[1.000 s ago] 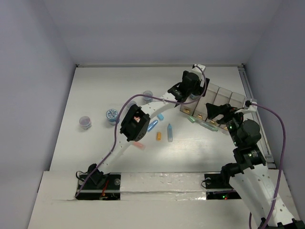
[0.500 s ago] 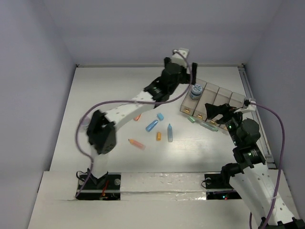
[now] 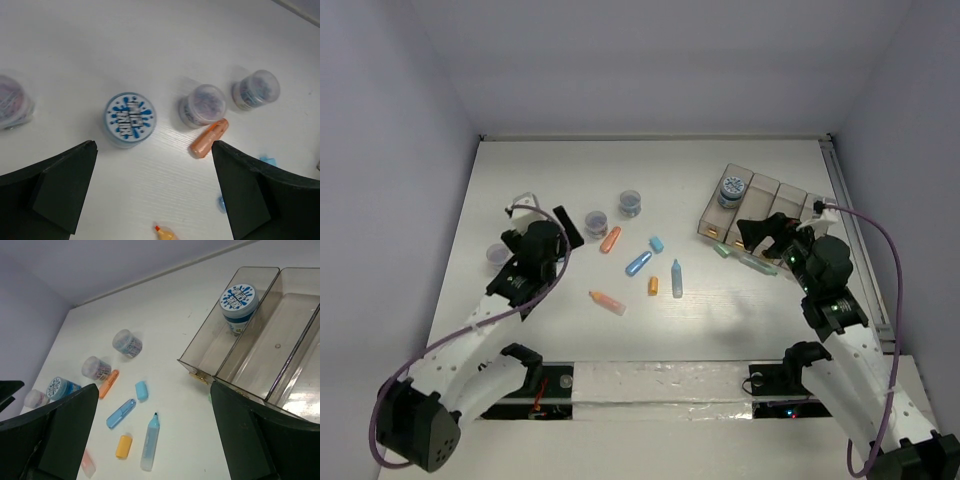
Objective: Sort the stationery into containers
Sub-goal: Pick up the stationery from the center of the board.
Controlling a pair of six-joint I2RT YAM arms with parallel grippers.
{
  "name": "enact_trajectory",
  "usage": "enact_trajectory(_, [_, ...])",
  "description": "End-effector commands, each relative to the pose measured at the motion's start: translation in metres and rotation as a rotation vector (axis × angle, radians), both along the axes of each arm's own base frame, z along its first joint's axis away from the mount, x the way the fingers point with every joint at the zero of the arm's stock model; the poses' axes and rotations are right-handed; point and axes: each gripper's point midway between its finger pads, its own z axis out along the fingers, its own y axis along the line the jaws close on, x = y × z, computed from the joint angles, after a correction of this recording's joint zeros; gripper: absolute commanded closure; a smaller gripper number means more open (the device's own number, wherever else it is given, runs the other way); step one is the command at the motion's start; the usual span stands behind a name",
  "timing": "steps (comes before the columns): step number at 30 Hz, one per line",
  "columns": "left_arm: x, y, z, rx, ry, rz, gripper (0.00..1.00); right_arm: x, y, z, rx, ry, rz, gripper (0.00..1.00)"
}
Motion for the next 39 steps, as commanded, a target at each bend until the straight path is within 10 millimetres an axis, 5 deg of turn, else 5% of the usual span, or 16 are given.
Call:
enact_trajectory(1, [-0.01, 0.026, 0.0, -0.069, -0.005, 0.106, 0.01, 0.001, 0.01, 0.016, 0.018, -0.052, 0.05, 0.0])
enact_trajectory(8, [0.009, 0.039, -0.041, -0.087, 0.067, 0.151, 0.01, 0.0, 0.013, 0.017, 0.003, -0.061, 0.073, 0.0])
enact_trajectory(14, [0.034, 0.03, -0.052, -0.059, 0.096, 0.109, 0.01, -0.001, 0.02, 0.016, -0.003, -0.069, 0.118, 0.0])
enact_trajectory(25, [0.041, 0.027, -0.087, -0.019, 0.166, 0.094, 0.01, -0.003, 0.023, 0.018, -0.002, -0.08, 0.135, 0.0])
enact_trajectory(35, [0.045, 0.041, -0.09, 0.029, 0.159, 0.162, 0.28, 0.0, 0.025, 0.013, -0.006, -0.064, 0.143, 0.0])
enact_trajectory(39, [0.05, 0.04, -0.087, 0.035, 0.15, 0.159, 0.58, 0.0, 0.025, 0.012, -0.007, -0.058, 0.148, 0.0])
